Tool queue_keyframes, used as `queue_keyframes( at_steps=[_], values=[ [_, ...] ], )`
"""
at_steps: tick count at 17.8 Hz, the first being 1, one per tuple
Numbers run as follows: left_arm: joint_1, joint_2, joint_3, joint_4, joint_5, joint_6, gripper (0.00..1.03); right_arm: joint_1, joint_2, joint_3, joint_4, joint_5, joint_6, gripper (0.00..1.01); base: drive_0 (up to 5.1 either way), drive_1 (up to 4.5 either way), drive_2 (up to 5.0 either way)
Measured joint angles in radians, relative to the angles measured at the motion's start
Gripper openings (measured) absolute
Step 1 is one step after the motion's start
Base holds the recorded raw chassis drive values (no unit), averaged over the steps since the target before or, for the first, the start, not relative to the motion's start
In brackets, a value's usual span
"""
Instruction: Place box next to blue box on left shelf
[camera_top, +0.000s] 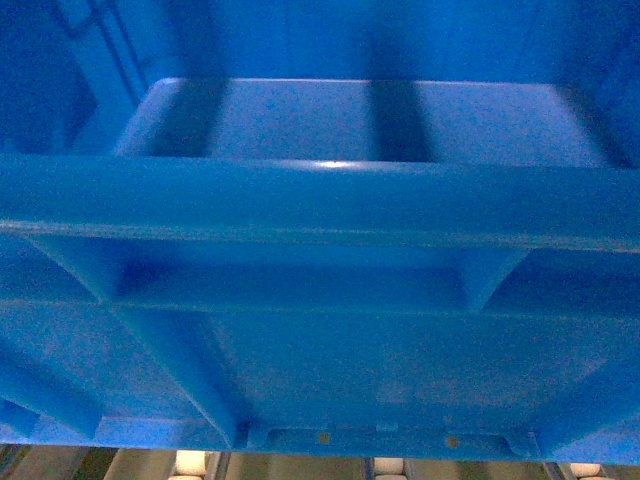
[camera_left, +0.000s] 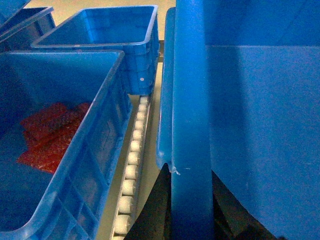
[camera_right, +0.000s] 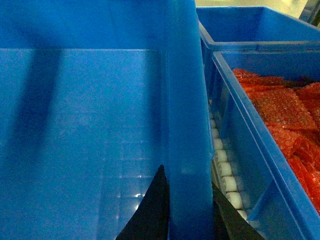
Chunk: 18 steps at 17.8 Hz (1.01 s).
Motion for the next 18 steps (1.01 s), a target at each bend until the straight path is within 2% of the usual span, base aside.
queue_keyframes(
  at_steps=[18],
  values=[
    [0.000,-0.002,0.000,0.000,0.000,0.000,0.09,0.000,-0.002,0.000,0.000,0.000,0.000,0.10,0.0,0.00,0.0]
  ],
)
